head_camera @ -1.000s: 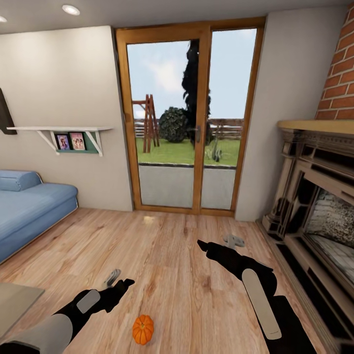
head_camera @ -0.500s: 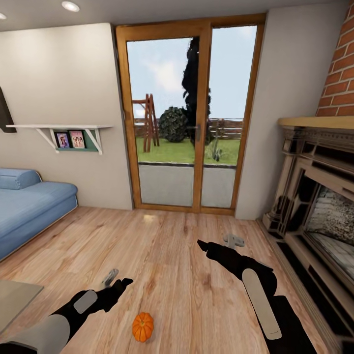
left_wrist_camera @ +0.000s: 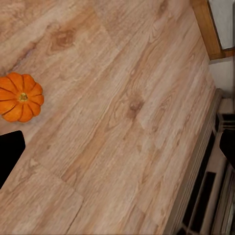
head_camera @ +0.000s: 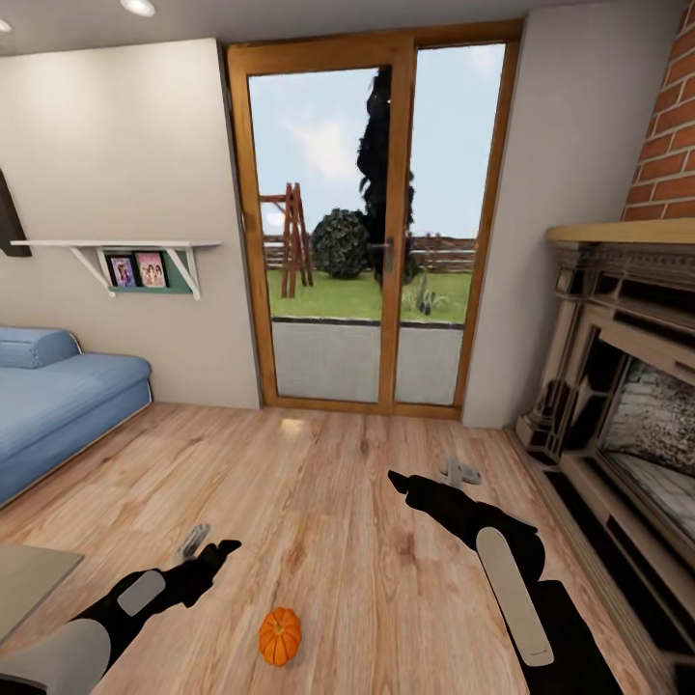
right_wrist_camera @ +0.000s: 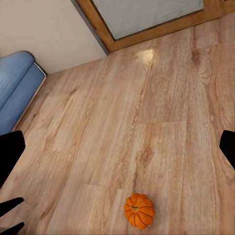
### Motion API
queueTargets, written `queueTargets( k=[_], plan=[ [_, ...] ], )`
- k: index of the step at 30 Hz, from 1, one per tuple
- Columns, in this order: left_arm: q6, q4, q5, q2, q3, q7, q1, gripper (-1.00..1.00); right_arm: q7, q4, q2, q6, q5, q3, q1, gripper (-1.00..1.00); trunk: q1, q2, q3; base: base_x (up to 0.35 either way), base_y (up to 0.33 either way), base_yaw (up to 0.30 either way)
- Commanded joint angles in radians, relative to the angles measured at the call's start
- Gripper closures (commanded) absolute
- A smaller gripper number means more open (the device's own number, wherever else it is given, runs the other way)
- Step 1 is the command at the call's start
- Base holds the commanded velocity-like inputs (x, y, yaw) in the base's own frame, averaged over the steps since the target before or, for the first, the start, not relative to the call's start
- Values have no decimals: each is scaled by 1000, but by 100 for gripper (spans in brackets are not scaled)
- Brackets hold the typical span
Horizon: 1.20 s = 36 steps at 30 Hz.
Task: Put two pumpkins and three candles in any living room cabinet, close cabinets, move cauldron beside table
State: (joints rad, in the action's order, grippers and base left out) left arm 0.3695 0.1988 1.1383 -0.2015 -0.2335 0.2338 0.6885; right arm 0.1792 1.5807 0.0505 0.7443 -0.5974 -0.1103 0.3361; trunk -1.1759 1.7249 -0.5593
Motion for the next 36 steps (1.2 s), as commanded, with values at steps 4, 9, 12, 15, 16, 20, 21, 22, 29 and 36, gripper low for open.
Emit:
queueTargets(
  k=[4, 9, 12, 15, 16, 20, 21, 22, 29, 36],
  plan=[
    [2, 0, 16, -4, -9, 9, 0, -100, 7, 2, 0, 3, -11, 0, 1, -100, -15, 29, -14, 0, 0, 0],
    [1, 0, 19, -4, -9, 12, 1, -100, 6, 4, 0, 3, -12, 0, 1, -100, -35, 64, -29, 0, 0, 0],
    [2, 1, 19, -4, -9, 13, 0, -100, 5, 4, -1, 3, -12, 0, 1, -100, -46, 85, -39, 0, 0, 0],
    [3, 1, 20, -4, -9, 13, 1, -100, 5, 4, -1, 4, -12, -2, 1, -100, -58, 106, -48, 0, 0, 0],
    [3, 1, 20, -4, -9, 13, 1, -100, 5, 4, 0, 3, -12, -2, 1, -100, -61, 113, -51, 0, 0, 0],
    [3, 1, 20, -4, -9, 13, 1, -100, 5, 4, 0, 4, -12, -1, 1, -100, -77, 141, -64, 0, 0, 0],
    [3, 1, 20, -4, -9, 13, 1, -100, 5, 4, 0, 4, -12, -1, 1, -100, -81, 148, -67, 0, 0, 0],
    [3, 1, 20, -4, -9, 13, 0, -100, 5, 4, 0, 4, -12, -1, 0, -100, -84, 155, -70, 0, 0, 0],
    [1, 1, 20, -4, -9, 13, 1, -100, 5, 4, 0, 4, -12, -2, 1, -100, -111, 204, -92, 0, 0, 0],
    [-1, 1, 19, -4, -9, 13, 1, -100, 5, 4, 0, 4, -12, -2, 1, -100, -138, 253, -114, 0, 0, 0]
  ],
)
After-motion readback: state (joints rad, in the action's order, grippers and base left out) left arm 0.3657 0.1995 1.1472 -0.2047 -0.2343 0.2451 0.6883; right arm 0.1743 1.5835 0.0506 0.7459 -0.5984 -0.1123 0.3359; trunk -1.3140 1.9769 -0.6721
